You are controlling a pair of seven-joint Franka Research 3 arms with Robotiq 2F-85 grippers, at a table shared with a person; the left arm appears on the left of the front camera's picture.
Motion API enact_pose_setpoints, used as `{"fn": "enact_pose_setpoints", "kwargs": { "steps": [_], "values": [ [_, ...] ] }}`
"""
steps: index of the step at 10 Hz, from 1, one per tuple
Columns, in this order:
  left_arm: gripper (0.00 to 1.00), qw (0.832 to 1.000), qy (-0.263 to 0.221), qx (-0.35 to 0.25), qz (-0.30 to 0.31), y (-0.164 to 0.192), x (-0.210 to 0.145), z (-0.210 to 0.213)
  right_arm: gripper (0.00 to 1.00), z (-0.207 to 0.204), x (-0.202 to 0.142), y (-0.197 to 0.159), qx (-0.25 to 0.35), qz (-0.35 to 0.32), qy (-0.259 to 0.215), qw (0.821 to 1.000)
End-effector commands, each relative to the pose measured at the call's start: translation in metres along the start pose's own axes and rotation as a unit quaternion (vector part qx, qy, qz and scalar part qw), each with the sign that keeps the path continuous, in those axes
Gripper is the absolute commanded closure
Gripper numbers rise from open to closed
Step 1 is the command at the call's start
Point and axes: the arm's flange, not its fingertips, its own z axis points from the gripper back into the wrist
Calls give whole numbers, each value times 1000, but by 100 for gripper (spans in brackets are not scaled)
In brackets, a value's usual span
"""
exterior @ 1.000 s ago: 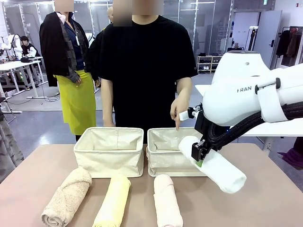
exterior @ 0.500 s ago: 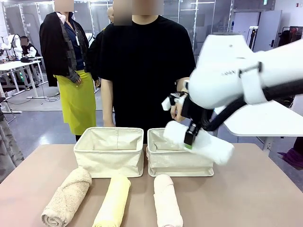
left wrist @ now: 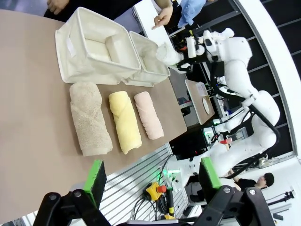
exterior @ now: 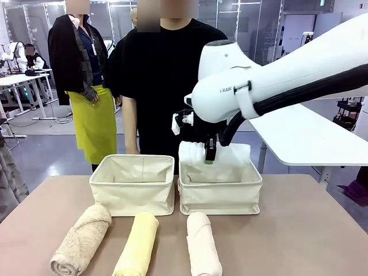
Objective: Divide the towels into two baskets.
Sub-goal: Pick up one hotel-folded towel and place it in the Fabric basket indicated by the person.
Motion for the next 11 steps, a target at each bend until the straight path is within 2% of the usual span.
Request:
{"fn": "enact_pose_setpoints", "kwargs": {
  "steps": [1,3,4,5,8,11],
  "values": [
    [0,1000,-2,-7,-2,-2,-1,2,58,-20,0,-27,4,35,4,999],
    [0,1000,-2,-7,-2,-2,-1,2,58,-44,-9,-37,4,57,12,998],
    [0,1000,-2,-7,-2,-2,-1,2,58,-46,-11,-38,7,54,21,998],
    [0,1000,-2,-7,-2,-2,-1,2,58,-46,-8,-32,13,32,8,999],
    [0,1000,-2,-7,-2,-2,-1,2,58,-46,-8,-32,13,32,8,999],
    [0,1000,-2,-7,-2,-2,-1,2,58,-78,-3,-52,9,56,12,998]
  ]
}}
